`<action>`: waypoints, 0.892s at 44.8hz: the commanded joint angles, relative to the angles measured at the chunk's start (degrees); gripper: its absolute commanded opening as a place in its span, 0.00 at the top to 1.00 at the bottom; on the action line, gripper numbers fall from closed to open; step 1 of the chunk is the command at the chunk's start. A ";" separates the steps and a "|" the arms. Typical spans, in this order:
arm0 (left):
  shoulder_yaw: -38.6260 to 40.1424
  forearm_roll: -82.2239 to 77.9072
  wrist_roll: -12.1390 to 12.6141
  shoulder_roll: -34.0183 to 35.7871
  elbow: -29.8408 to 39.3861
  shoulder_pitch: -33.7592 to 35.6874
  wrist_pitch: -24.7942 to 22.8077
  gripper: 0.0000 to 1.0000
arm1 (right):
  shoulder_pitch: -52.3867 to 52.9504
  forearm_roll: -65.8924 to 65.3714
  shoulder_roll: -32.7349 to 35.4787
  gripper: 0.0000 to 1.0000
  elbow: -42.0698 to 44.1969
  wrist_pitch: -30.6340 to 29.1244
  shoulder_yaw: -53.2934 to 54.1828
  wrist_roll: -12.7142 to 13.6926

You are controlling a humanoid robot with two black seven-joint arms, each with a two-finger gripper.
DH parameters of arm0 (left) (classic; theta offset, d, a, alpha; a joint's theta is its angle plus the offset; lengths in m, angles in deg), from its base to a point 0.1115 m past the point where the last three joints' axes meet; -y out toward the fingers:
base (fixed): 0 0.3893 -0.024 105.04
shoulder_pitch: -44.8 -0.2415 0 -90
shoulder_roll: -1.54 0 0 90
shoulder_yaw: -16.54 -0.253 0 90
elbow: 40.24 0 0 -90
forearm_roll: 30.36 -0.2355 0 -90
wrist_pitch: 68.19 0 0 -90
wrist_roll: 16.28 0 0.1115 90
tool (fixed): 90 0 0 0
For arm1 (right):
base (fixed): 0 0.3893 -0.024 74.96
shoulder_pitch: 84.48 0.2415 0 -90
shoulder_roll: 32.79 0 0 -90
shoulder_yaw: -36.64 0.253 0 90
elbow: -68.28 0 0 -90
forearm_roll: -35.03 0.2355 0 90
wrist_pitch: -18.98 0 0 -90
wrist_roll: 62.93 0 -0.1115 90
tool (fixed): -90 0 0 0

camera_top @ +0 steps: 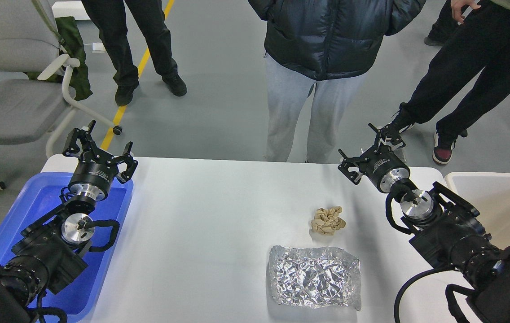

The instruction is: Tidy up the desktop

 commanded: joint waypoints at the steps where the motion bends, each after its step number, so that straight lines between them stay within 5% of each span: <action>1: 0.01 0.05 -0.09 -0.02 -0.01 0.00 0.00 0.00 | -0.18 -0.09 -0.03 0.00 0.00 -0.10 0.00 0.00; 18: 0.01 0.05 -0.17 -0.02 -0.01 0.00 0.00 0.00 | -0.27 -0.18 1.02 0.00 -0.79 -2.64 -4.39 0.00; 31: 0.01 0.05 -0.18 -0.02 -0.01 0.00 0.00 0.00 | 0.70 -3.95 8.84 0.00 -7.55 -3.52 -14.06 -0.26; 36: 0.01 0.05 -0.18 -0.02 -0.01 0.00 0.09 0.00 | 0.61 -10.54 16.39 0.00 -16.77 -4.40 -14.77 -0.26; 40: 0.01 0.05 -0.18 0.06 -0.01 0.00 0.00 0.00 | -0.44 -19.66 27.72 0.00 -32.75 -4.32 -14.86 -0.35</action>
